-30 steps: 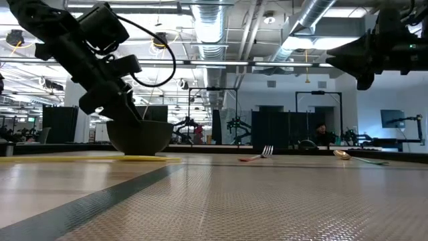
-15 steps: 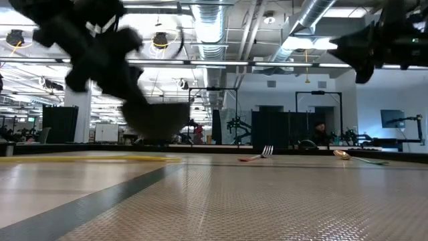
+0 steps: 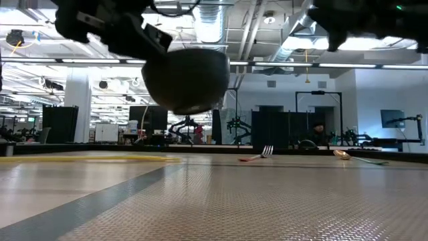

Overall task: Pick & Place Utensil
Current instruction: Put the black bowl on the transparent mat

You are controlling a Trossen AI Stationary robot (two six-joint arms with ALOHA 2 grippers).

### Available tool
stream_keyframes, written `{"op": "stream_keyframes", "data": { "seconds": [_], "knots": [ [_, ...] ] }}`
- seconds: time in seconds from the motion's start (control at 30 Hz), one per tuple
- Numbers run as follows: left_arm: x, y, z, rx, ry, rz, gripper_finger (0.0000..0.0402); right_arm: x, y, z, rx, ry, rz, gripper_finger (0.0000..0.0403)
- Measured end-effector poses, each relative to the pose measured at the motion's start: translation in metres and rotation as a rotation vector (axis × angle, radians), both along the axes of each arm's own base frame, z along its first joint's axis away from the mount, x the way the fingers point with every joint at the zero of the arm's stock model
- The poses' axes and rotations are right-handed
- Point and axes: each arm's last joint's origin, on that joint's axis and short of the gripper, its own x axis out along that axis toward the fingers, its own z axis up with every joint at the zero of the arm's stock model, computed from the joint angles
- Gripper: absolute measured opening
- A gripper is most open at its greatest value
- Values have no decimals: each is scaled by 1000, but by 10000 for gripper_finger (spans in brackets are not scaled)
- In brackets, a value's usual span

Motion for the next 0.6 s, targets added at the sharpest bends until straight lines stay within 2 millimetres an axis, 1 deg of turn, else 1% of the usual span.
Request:
{"op": "stream_keyframes", "data": {
  "seconds": [0.1,0.2,0.3,0.4,0.5,0.6],
  "knots": [
    [3,-3,-6,-4,23,-18,12,30,11,4,-86,111,42,119],
    [3,-5,-7,-34,33,-65,12,59,24,7,-172,201,83,119],
    [1,-5,-4,-63,24,-106,13,88,34,4,-183,310,116,119],
    [-2,-6,1,-83,9,-134,12,119,43,4,-147,389,141,119],
    [-4,-6,3,-89,9,-135,13,145,54,1,-167,484,189,119],
    [-4,-5,2,-106,26,-122,15,169,62,3,-204,528,211,119]
  ]
}}
